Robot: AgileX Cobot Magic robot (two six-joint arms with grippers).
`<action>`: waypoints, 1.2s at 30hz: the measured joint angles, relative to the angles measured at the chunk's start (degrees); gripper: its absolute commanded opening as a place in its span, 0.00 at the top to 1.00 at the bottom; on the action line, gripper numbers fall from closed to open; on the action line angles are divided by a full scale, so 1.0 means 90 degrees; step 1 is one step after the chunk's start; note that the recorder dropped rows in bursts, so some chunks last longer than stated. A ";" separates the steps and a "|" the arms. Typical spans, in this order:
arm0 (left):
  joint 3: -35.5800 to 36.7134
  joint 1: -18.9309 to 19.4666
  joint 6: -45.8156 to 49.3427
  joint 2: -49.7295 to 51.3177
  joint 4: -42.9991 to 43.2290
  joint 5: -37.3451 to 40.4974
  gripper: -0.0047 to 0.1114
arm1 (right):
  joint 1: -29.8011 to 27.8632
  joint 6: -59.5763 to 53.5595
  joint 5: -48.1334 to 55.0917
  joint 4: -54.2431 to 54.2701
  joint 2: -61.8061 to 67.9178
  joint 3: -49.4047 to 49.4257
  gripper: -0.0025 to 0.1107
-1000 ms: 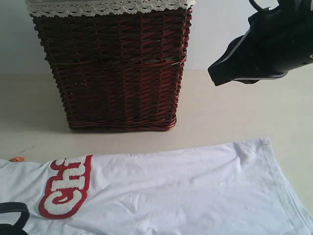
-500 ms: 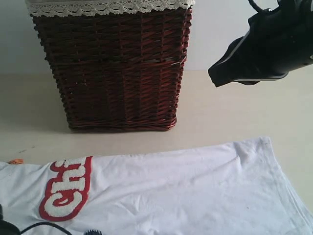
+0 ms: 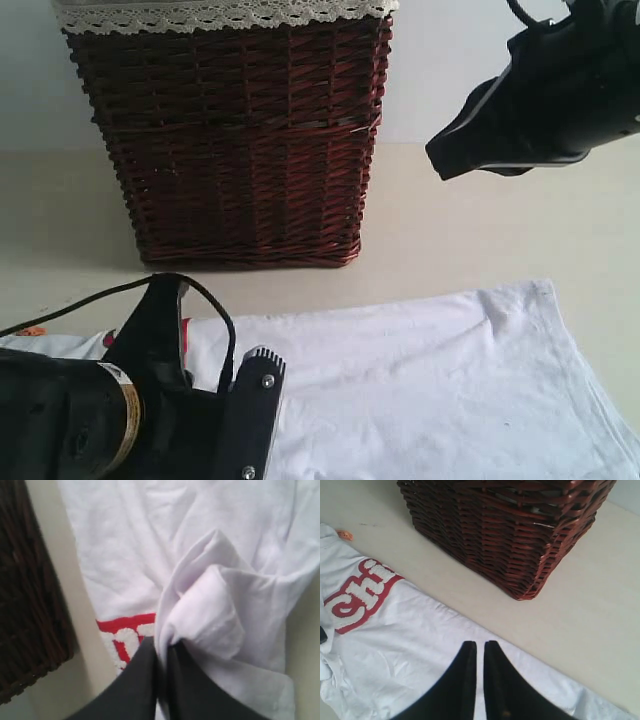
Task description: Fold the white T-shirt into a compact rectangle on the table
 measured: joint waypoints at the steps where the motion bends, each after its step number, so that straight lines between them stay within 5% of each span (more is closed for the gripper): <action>1: 0.0000 0.0039 0.0116 0.0038 -0.0088 -0.0065 0.73 | 0.0000 0.0000 0.0011 0.0000 0.0000 0.0000 0.91; 3: 0.0000 0.0177 0.0263 0.0105 -0.0150 -0.0152 0.64 | 0.0000 0.0000 0.0052 0.0000 0.0000 0.0000 0.91; 10: 0.0000 0.0738 -0.1578 0.0455 0.1659 -0.0491 0.63 | 0.0000 0.0000 0.0153 0.0000 0.0000 0.0000 0.91; 14: 0.0000 0.0808 -0.1783 0.0525 0.1797 -0.0866 0.61 | 0.0000 0.0000 0.0173 0.0000 0.0000 0.0000 0.91; 20: 0.0000 0.0808 -0.1861 0.0525 0.1808 -0.1576 0.44 | 0.0000 0.0000 0.0184 0.0000 0.0000 0.0000 0.91; 24: 0.0000 0.0808 -0.1876 0.0525 0.1808 -0.1507 0.44 | 0.0000 0.0000 0.0195 0.0000 0.0000 0.0000 0.91; 29: -0.0097 0.0705 -0.1876 0.0443 0.1287 -0.0855 0.60 | 0.0000 0.0000 0.0210 0.0000 0.0000 0.0000 0.91; 35: -0.0341 0.0332 -0.1312 -0.0031 -0.1144 0.0117 0.96 | 0.0000 0.0000 0.0231 0.0000 0.0000 0.0000 0.91; 36: -0.0318 0.0386 -0.1016 -0.0045 -0.1652 0.0317 0.96 | 0.0000 0.0000 0.0237 0.0000 0.0000 0.0000 0.91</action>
